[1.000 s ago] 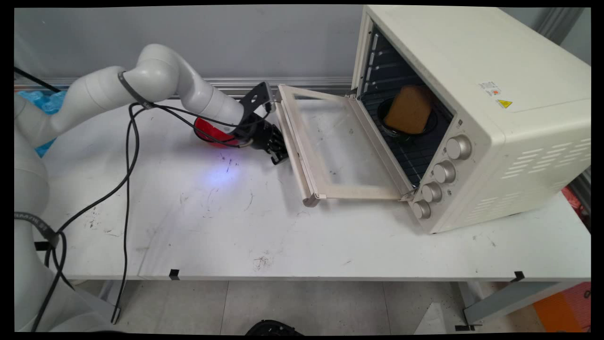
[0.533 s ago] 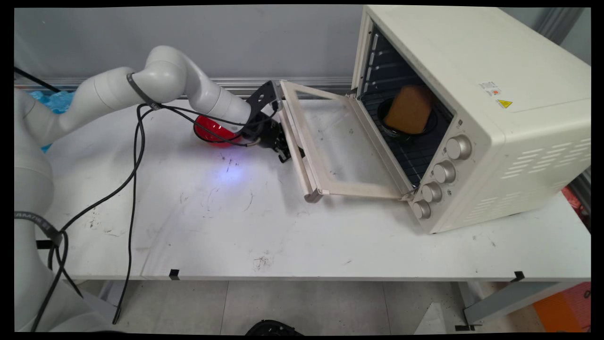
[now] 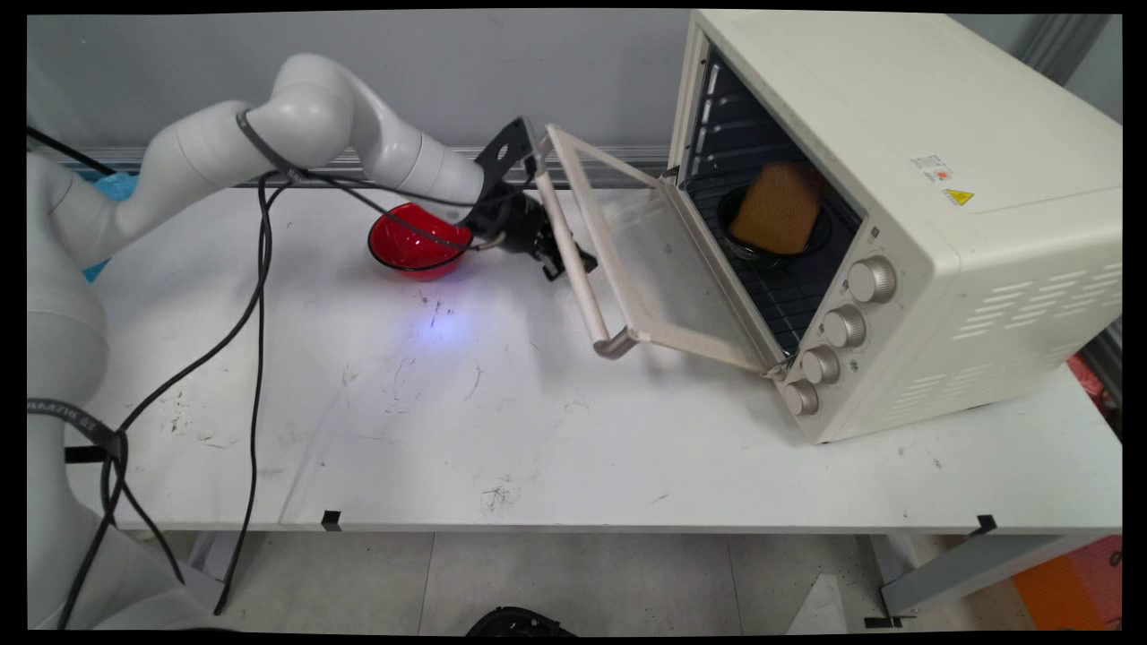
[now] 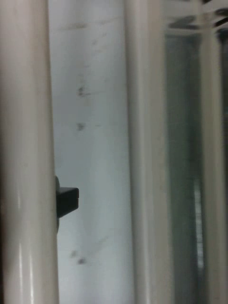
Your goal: Close the oven
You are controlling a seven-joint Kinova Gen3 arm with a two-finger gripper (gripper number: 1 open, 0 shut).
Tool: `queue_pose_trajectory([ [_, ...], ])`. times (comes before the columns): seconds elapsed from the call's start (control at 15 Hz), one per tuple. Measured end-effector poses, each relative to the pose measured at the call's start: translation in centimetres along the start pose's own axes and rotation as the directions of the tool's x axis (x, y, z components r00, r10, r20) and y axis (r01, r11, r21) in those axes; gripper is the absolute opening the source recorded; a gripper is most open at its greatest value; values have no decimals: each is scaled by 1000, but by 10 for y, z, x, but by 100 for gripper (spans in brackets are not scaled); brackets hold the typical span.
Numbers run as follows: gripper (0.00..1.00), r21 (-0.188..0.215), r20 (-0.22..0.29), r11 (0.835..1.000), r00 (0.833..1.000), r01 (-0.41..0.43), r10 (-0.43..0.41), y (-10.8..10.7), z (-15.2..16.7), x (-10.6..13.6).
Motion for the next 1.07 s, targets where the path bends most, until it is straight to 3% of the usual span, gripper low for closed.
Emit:
queue_pose_trajectory([
  [0.73, 0, 32, -109, 999, 994, 12, -9, -17, -23, 90],
  [1.07, 0, 43, -142, 999, 990, 7, -1, -23, -35, 118],
])
